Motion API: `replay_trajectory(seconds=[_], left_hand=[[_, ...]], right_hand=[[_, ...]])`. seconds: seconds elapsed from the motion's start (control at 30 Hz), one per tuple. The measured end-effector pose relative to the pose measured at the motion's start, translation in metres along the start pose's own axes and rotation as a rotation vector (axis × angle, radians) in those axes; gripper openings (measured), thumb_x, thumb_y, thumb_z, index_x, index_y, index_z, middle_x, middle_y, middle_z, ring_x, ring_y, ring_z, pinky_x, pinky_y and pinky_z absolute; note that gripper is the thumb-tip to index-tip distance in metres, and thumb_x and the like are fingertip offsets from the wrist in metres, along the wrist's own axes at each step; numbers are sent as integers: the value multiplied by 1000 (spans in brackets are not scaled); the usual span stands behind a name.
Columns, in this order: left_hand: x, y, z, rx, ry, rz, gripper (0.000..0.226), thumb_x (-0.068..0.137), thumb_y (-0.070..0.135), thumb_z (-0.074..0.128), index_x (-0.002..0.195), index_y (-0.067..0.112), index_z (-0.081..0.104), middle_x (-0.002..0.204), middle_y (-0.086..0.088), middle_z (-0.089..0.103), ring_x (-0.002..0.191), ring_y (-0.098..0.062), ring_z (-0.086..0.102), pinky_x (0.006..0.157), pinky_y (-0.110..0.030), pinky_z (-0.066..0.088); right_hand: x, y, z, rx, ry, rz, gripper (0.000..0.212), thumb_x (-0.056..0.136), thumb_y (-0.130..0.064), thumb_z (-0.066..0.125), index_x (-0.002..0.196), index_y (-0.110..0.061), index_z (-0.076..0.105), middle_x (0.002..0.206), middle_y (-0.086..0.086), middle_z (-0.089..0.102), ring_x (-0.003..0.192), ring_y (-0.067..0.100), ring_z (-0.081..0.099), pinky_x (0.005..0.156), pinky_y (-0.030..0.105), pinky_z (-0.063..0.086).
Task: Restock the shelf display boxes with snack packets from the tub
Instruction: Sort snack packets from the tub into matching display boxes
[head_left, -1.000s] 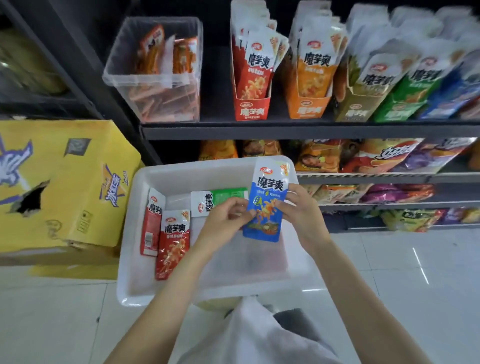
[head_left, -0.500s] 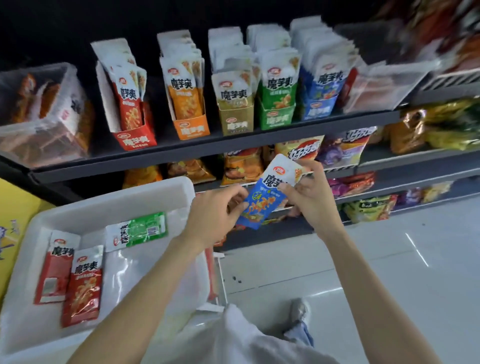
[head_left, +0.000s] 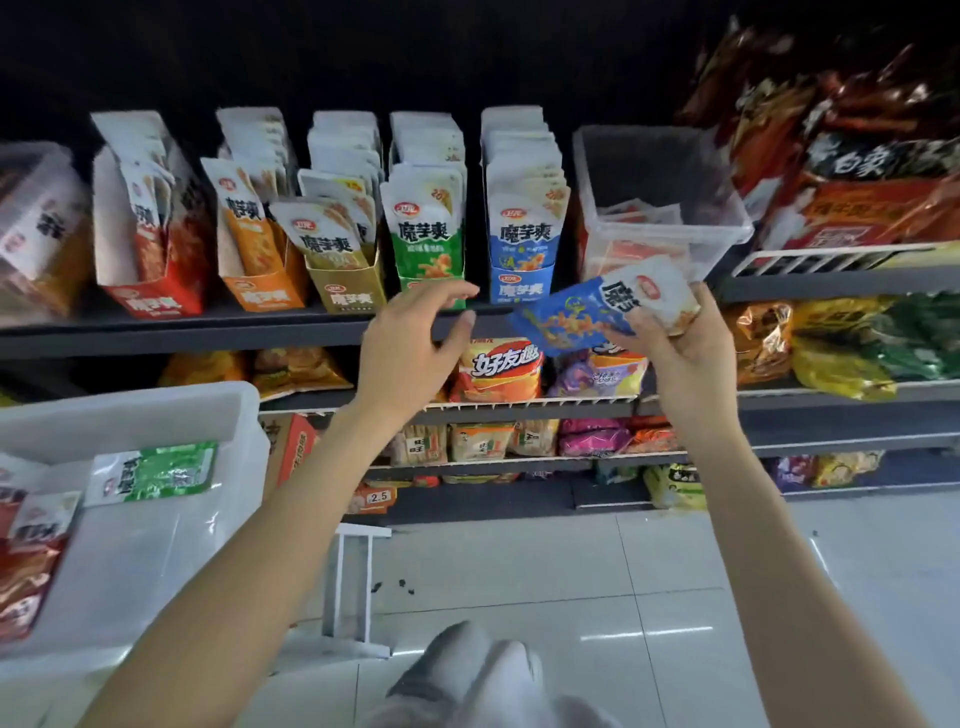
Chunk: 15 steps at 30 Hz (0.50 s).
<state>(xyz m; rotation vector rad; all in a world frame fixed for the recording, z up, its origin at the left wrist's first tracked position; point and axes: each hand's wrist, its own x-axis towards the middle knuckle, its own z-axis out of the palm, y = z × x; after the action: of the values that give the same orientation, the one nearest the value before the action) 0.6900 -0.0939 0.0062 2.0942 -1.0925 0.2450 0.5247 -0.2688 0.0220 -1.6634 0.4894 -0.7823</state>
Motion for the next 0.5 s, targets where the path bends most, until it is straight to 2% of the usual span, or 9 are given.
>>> replay_trajectory(seconds=[0.07,0.13,0.23,0.3,0.4,0.5], left_hand=[[23,-3,3,106,50,44,29,90,25,60,118,18,62,108,2,66,101,-15,58,86,-27,42],[50,-7,6,193,73,69,33,89,30,62,120,18,60,111,0,65,104,-18,56,87,-25,34],[89,-13,10,289,44,92,40,89,46,58,122,22,58,118,0,61,112,-21,51,91,-28,29],[108,-14,12,317,30,142,38,87,49,59,114,23,60,115,2,61,111,-22,49,90,-31,31],[128,-14,11,338,68,225,28,82,46,65,94,21,62,99,3,63,100,-23,51,84,-34,31],[142,-15,10,364,36,262,27,81,46,66,88,21,59,91,6,65,95,-22,52,79,-32,25]], right_hand=[[18,-1,-3,8,36,-33,19,95,-7,55,108,-21,51,102,-14,66,104,13,65,85,36,57],[37,-2,-2,-48,52,-80,16,94,-10,58,105,-18,50,98,-15,65,100,8,66,85,38,57],[62,-6,1,-92,61,-181,22,93,-10,60,104,-22,46,100,-9,61,95,4,65,79,29,57],[74,-9,6,-60,52,-213,30,91,-6,61,111,-19,43,104,-8,56,92,0,64,77,21,55],[89,-11,17,-124,20,-256,40,88,-3,64,119,-14,42,107,-23,55,82,-4,63,77,18,54],[99,-4,24,-127,-36,-254,27,90,-5,61,107,-24,52,96,-31,63,91,1,66,83,32,57]])
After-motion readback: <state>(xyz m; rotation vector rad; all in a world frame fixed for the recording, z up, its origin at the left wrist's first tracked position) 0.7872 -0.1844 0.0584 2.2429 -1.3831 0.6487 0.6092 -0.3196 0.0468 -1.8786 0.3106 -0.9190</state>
